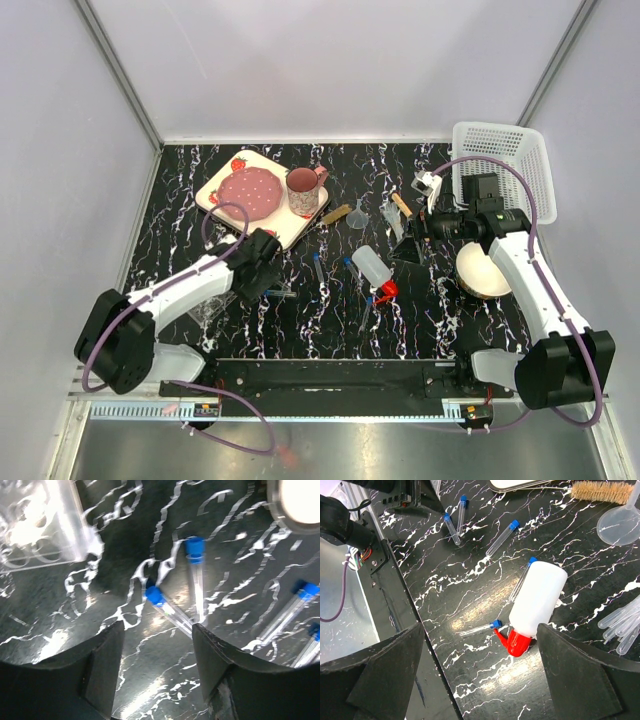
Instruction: Organize the chemistry lab equipment
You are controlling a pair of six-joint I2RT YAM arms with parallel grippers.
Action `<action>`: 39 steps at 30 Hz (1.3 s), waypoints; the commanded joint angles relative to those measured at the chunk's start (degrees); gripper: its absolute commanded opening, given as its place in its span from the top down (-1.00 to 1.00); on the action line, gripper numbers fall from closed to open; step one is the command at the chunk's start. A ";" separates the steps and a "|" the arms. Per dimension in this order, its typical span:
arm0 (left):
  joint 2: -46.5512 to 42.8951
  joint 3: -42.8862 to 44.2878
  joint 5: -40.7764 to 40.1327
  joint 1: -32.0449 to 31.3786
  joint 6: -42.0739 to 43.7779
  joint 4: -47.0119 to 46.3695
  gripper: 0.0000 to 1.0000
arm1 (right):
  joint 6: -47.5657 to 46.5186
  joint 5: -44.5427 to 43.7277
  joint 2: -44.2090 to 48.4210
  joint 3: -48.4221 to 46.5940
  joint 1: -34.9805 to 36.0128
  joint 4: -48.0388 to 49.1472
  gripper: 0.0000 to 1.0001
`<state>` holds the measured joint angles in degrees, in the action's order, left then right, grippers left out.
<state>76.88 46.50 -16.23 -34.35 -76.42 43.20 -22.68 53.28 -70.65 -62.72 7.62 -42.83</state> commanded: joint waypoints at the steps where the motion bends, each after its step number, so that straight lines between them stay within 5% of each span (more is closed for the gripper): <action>1: -3.66 -4.22 1.47 0.07 -8.03 -0.92 -0.18 | 0.44 1.65 1.66 0.23 0.12 2.13 -1.00; 25: 9.34 -0.35 6.99 3.06 -1.10 -6.72 0.10 | 1.14 1.13 2.89 0.67 0.12 1.96 -0.99; 39: 6.27 -6.16 9.11 2.97 4.42 -6.99 0.68 | 1.41 1.48 3.33 0.14 0.12 1.70 -1.00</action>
<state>84.29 43.81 -8.54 -31.35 -75.61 35.33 -21.85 53.30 -69.28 -62.06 7.60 -42.68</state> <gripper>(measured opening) 0.190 0.994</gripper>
